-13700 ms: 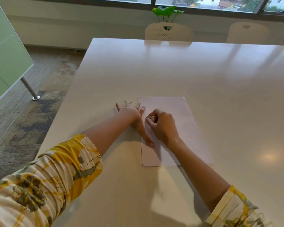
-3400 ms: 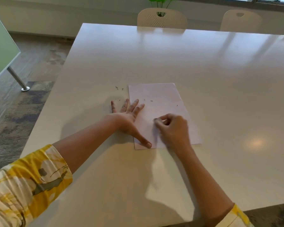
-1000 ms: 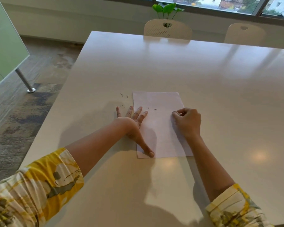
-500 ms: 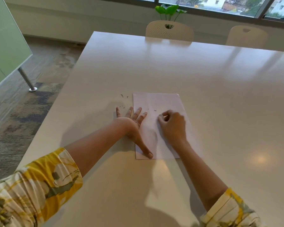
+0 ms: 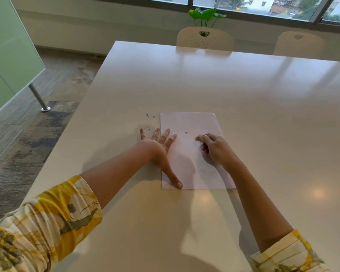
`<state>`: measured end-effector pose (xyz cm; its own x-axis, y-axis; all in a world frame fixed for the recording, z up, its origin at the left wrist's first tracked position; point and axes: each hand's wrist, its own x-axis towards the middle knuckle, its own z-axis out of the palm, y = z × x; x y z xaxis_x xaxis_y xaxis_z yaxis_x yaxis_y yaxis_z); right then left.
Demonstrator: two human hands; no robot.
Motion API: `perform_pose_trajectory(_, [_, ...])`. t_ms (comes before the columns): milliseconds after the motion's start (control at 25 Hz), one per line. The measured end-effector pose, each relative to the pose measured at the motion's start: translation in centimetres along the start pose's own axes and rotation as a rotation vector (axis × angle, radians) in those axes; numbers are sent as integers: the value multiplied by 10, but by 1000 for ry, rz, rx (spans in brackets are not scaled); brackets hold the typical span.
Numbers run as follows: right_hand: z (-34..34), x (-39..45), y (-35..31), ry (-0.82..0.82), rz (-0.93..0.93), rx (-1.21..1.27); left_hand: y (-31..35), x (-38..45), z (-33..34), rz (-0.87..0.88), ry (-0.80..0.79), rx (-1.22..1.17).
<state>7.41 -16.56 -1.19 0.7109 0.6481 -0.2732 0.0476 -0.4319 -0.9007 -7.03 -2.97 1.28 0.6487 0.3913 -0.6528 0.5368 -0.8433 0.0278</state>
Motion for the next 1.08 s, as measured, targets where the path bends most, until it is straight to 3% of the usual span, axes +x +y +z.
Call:
perform_pose_trajectory(40, [-1,-2,-2,-35,59,133,0,0,0,1,3,3])
perform_pose_trajectory(120, [-3,-6,-7,-75,108,170,0,0,-1,2,3,6])
perform_pose_trajectory(440, [-4,-4,-3,86,-242,-213,2,1,0,-11,-1,-3])
perform_pose_trajectory(800, [-15,4,-10,-147,-275,-445,0,3,1,-32,32,13])
perform_pose_trajectory(1080, [-28,5,-7,-56,-294,-387,9,0,-4,-73,29,86])
